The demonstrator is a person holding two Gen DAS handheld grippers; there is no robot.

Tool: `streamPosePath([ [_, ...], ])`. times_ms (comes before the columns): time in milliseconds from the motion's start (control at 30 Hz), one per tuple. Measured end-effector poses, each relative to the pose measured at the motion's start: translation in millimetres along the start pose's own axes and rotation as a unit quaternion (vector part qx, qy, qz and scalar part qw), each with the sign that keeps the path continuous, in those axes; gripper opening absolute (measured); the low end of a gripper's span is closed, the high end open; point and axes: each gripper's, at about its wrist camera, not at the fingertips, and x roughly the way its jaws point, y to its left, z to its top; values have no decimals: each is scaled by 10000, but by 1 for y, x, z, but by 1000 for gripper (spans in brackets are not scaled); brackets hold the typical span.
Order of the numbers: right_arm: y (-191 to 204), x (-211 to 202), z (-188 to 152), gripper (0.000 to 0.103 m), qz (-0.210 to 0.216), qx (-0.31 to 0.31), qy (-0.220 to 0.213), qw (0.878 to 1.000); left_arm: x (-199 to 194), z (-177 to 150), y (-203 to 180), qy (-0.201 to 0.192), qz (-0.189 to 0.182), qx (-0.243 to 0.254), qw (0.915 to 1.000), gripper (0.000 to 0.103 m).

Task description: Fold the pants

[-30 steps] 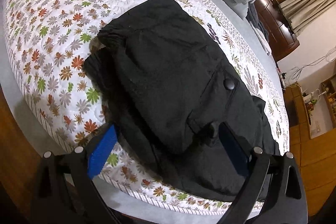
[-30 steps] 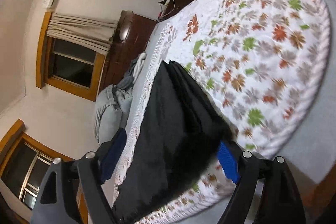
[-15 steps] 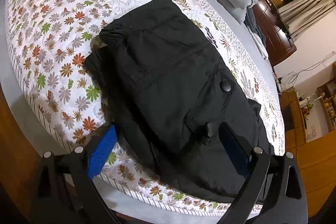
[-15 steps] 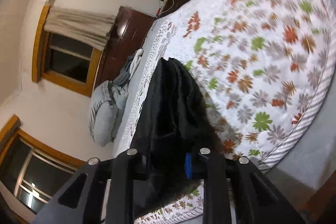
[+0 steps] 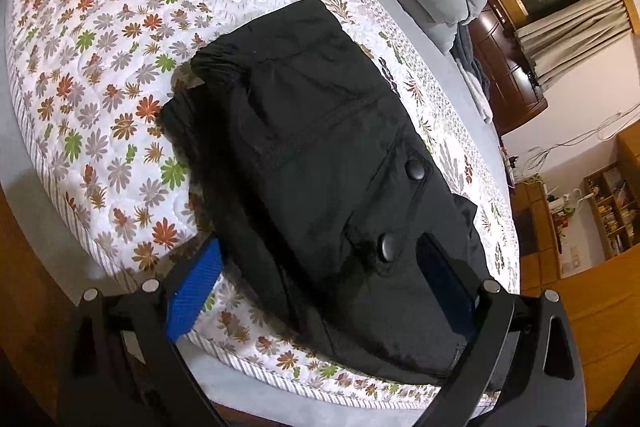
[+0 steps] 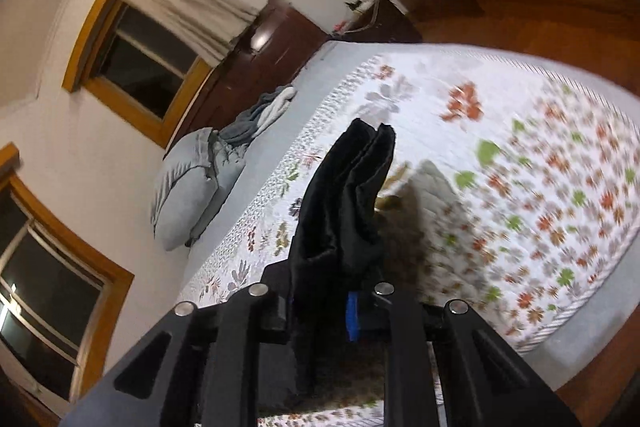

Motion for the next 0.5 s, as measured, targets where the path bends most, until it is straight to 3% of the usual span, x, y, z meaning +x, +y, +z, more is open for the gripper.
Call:
streamPosePath([
  [500,140,4,-10,18,-105,-1559,41,9877,-8,0,12,68,-216,-68,9997,95],
])
